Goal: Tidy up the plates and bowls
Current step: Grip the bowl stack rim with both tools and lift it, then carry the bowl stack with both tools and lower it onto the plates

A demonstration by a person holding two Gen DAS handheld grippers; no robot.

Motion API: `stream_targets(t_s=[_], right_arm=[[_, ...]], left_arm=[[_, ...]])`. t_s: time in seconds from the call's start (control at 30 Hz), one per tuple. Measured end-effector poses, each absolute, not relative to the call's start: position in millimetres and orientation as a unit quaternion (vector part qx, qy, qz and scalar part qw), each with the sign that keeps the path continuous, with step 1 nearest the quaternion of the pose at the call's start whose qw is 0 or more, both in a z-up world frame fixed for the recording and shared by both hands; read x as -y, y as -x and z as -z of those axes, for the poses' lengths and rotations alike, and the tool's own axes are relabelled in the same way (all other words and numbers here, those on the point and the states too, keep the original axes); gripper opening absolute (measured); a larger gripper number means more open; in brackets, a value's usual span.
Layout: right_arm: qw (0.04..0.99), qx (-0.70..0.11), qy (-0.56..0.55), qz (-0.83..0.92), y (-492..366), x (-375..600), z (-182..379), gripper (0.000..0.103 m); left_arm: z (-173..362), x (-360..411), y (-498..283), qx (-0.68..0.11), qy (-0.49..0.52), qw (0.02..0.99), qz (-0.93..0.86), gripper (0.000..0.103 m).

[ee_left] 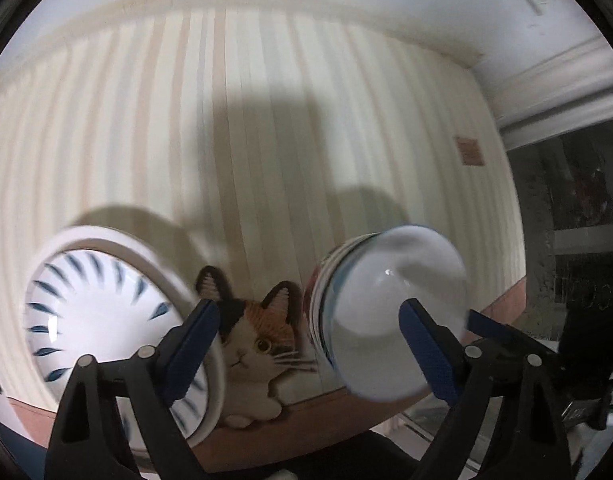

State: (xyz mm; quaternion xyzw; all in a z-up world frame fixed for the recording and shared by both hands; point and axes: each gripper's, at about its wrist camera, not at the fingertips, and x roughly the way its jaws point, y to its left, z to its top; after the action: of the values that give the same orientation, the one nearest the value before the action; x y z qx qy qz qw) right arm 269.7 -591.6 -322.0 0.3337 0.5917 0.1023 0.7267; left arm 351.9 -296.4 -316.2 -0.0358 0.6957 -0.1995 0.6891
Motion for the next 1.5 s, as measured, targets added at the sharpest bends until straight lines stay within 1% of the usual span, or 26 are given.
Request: stream_targets(t_s=[0.1,0.2,0.3,0.33,0.37,0.4,0.47,0.5,0.57,0.77,0.87,1.23,1.5], right_arm=[[0.710,-0.603,-0.344,-0.116,-280.6,593.2,354.7,0.099],[0.692,-0.617,-0.351,-0.134,-292.3,590.8,382.4,0.099],[0.672,-0.623,-0.368,-0.158,-299.1,587.8,404.7,0.098],[0.664,-0.625,-0.376,-0.168,-301.6,587.3,411.5,0.093],[0.655,-0.628,-0.383,-0.174,-303.0,586.7,417.5,0.082],[0.642,-0.634,-0.392,-0.177,-304.6,586.1,426.0,0.075],[0.634,-0.639,-0.398,-0.177,-307.2,586.4,433.9,0.063],[0.632,-0.639,-0.400,-0.178,-308.1,587.0,437.0,0.061],[0.630,-0.640,-0.401,-0.179,-308.5,587.2,440.0,0.057],[0.630,-0.644,-0.396,-0.178,-311.8,585.0,443.6,0.051],[0.627,-0.647,-0.395,-0.178,-313.3,585.0,442.4,0.050],[0.623,-0.650,-0.390,-0.195,-330.3,567.4,440.3,0.050],[0.629,-0.648,-0.368,-0.221,-352.6,530.1,413.9,0.050]], left_arm=[[341.7,306.2,-359.1,-0.720,0.047,0.661,0.207,0.087],[361.3,315.5,-361.4,-0.737,0.054,0.638,0.215,0.080],[376.5,322.1,-362.4,-0.752,0.057,0.619,0.220,0.076],[380.6,323.2,-361.3,-0.756,0.060,0.613,0.222,0.073],[382.7,323.4,-360.9,-0.757,0.069,0.608,0.229,0.072],[383.8,323.6,-359.9,-0.757,0.076,0.606,0.233,0.072],[383.3,324.8,-358.8,-0.755,0.081,0.606,0.239,0.067],[382.8,326.2,-358.1,-0.753,0.089,0.602,0.249,0.061],[382.3,326.0,-357.7,-0.751,0.091,0.605,0.249,0.061],[378.9,323.6,-355.4,-0.747,0.095,0.614,0.236,0.059],[375.7,324.1,-354.2,-0.748,0.092,0.617,0.227,0.059],[357.2,311.6,-355.5,-0.738,0.101,0.633,0.210,0.059],[325.5,286.0,-359.4,-0.718,0.111,0.658,0.198,0.059]])
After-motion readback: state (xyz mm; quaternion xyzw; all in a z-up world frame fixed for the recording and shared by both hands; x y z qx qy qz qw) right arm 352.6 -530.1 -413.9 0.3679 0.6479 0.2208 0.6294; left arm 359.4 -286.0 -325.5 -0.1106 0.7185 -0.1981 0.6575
